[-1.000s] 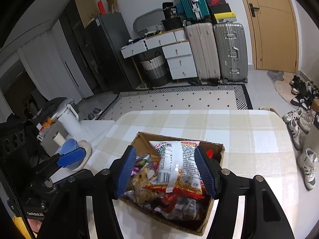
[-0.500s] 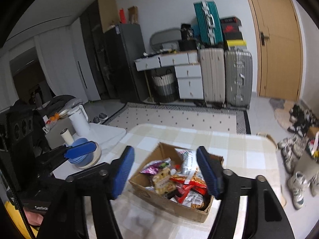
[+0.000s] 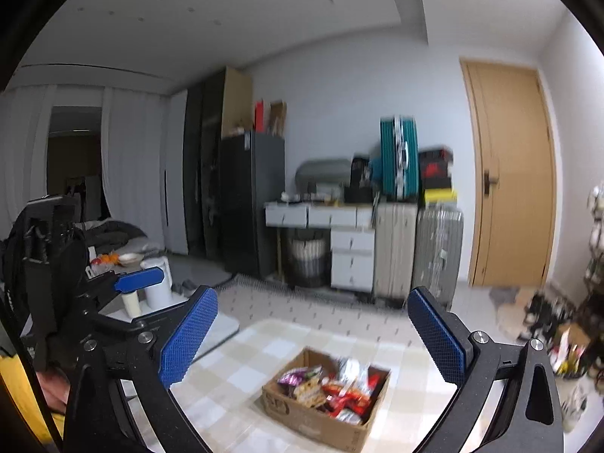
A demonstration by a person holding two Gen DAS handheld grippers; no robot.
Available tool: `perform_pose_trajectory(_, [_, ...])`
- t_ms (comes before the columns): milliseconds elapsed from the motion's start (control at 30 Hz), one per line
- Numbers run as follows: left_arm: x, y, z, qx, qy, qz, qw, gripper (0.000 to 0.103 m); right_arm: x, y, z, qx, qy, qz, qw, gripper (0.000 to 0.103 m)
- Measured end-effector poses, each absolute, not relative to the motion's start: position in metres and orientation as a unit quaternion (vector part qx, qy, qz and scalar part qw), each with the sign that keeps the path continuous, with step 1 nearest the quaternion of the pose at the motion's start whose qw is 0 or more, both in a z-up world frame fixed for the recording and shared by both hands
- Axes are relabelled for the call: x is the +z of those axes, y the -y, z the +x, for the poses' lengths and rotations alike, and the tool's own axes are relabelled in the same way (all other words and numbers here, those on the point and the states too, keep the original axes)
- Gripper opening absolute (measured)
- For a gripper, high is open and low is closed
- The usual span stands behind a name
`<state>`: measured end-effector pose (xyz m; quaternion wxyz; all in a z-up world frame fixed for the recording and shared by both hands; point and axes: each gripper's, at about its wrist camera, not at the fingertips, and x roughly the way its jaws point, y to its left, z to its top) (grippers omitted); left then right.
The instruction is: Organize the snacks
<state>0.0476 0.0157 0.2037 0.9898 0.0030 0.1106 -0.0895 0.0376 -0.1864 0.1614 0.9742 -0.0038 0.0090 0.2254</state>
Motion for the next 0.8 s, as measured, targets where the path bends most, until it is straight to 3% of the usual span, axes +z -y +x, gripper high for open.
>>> perform_pose_trajectory(133, [0.220, -0.024, 0.016, -0.075, -0.083, 0.007, 0.994, 0.102, 0.161, 0.201, 0.005, 0.210, 0.029, -0.010, 0.977, 0.102])
perform_pose_trajectory(367, [0.214, -0.065, -0.026, -0.033, -0.033, -0.004, 0.999, 0.102, 0.111, 0.233, -0.026, 0.171, 0.061, -0.027, 0.983, 0.103])
perform_pose_trajectory(567, [0.160, -0.097, -0.034, -0.023, -0.026, -0.021, 0.999, 0.102, 0.049, 0.274, -0.023, 0.112, 0.028, 0.033, 0.993, 0.103])
perform_pose_trajectory(800, [0.069, -0.105, -0.006, -0.014, -0.084, -0.015, 0.996, 0.102, -0.027, 0.292, 0.006, 0.089, -0.036, 0.069, 0.993, 0.103])
